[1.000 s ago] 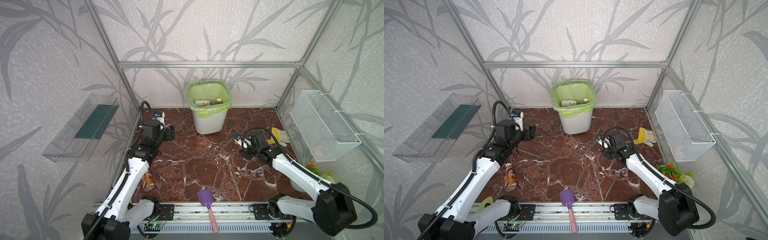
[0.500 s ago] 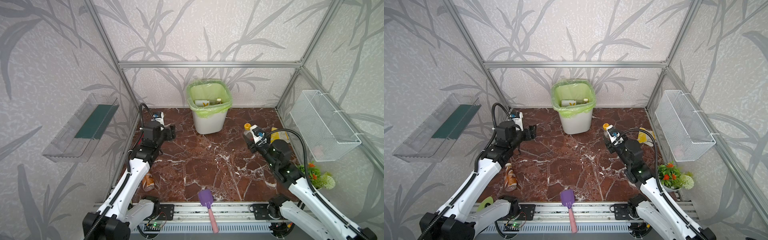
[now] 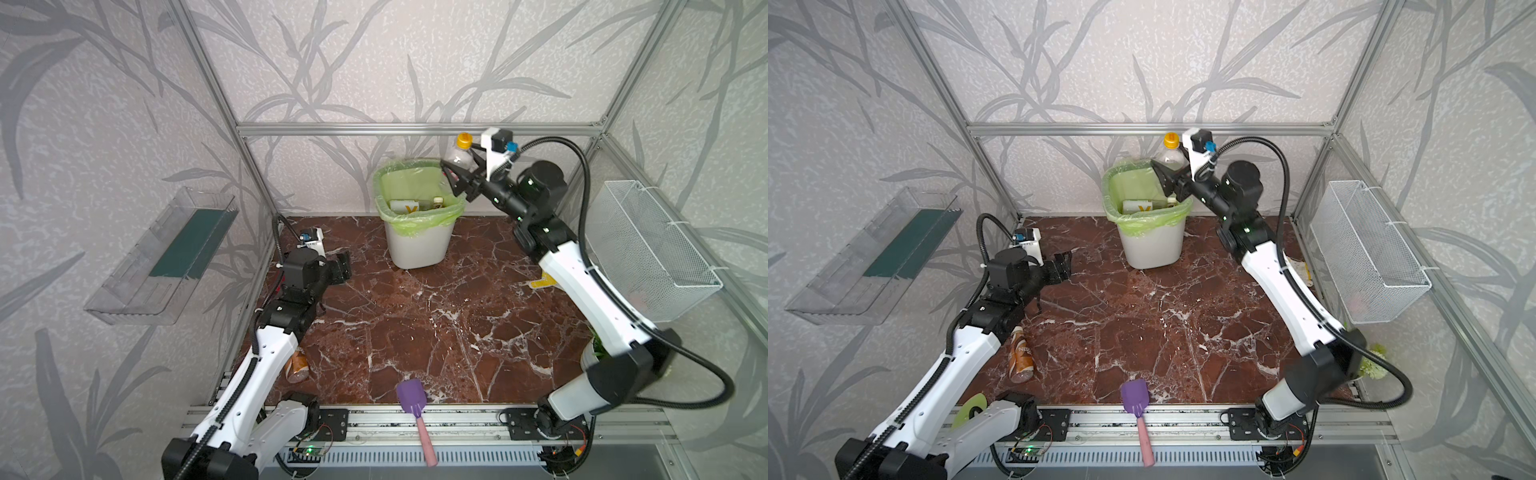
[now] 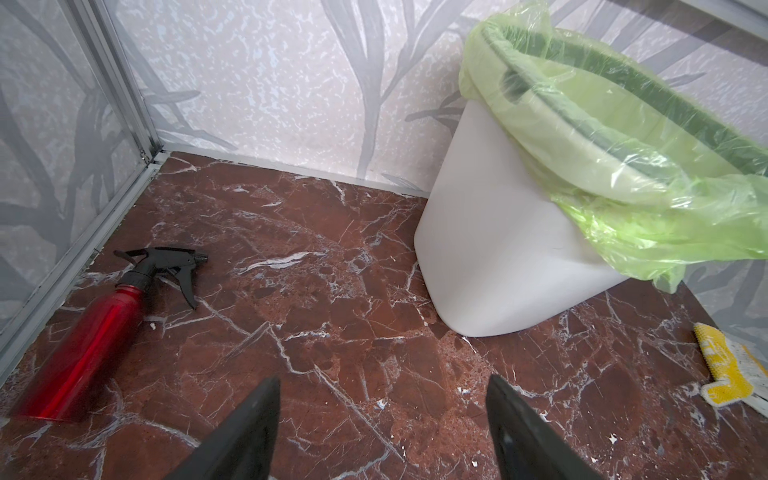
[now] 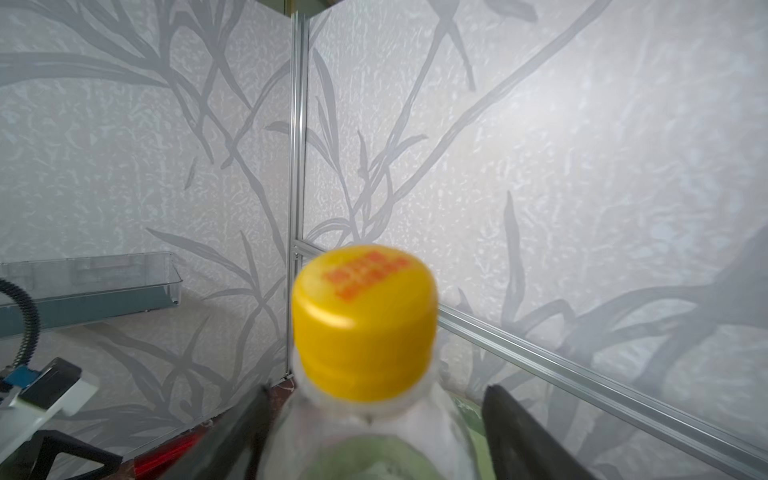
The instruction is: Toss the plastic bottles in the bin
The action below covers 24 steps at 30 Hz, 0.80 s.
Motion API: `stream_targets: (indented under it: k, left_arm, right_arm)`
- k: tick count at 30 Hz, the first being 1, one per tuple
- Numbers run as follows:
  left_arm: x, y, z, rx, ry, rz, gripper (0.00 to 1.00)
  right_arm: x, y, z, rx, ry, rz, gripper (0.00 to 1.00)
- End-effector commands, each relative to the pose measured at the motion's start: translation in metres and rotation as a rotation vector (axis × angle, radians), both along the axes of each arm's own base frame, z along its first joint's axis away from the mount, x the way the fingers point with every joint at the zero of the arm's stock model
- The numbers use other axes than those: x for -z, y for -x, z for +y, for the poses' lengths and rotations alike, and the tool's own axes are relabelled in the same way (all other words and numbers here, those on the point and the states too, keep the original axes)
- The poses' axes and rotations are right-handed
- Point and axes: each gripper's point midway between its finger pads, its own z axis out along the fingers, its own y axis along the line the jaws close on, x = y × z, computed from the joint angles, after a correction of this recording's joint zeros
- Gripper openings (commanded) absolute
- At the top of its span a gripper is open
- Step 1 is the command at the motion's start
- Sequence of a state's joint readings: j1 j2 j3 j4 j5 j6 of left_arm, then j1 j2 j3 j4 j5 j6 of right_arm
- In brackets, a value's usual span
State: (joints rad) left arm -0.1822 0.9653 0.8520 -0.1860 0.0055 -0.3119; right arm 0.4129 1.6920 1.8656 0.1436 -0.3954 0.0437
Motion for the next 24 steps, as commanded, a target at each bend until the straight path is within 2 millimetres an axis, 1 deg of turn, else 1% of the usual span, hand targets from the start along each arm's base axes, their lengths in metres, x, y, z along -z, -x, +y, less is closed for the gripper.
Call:
stream_targets:
  k: [1, 2, 4, 6, 8, 9, 11, 14, 17, 20, 24]
  left_arm:
    - [-0.006, 0.006, 0.007, -0.038, 0.020, -0.038, 0.78]
    - [-0.005, 0.007, 0.008, -0.041, 0.019, -0.040, 0.79]
    - [-0.003, 0.006, 0.008, -0.045, 0.017, -0.031, 0.79]
    - [-0.004, 0.003, 0.006, -0.037, 0.022, -0.032, 0.79]
    - [-0.007, -0.002, 0.005, -0.036, 0.028, -0.038, 0.79]
    - [-0.008, -0.004, 0.005, -0.039, 0.031, -0.042, 0.79]
    - [-0.010, -0.008, 0.005, -0.044, 0.036, -0.053, 0.79]
    - [-0.008, -0.012, 0.009, -0.073, 0.035, -0.066, 0.79]
    - [-0.001, -0.015, 0.023, -0.159, 0.016, -0.054, 0.80]
    - [0.009, -0.018, 0.025, -0.172, -0.001, -0.020, 0.82]
    - [0.024, -0.019, 0.041, -0.265, -0.025, 0.002, 0.84]
  right_arm:
    - [0.047, -0.024, 0.012, -0.073, 0.046, 0.283, 0.99]
    - [0.053, -0.027, 0.006, -0.054, 0.051, 0.302, 0.99]
    - [0.057, -0.023, -0.014, 0.010, 0.043, 0.288, 0.99]
    - [0.055, -0.005, -0.035, 0.083, 0.052, 0.241, 0.99]
    - [0.057, 0.009, -0.051, 0.137, 0.070, 0.224, 0.99]
    - [0.060, 0.016, -0.060, 0.160, 0.077, 0.226, 0.99]
    - [0.072, 0.025, -0.074, 0.191, 0.094, 0.241, 0.99]
    - [0.101, 0.034, -0.096, 0.258, 0.132, 0.281, 0.99]
    - [0.131, 0.043, -0.122, 0.347, 0.144, 0.307, 0.99]
    - [0.161, 0.053, -0.150, 0.436, 0.132, 0.327, 0.99]
    - [0.206, 0.062, -0.188, 0.572, 0.111, 0.382, 0.99]
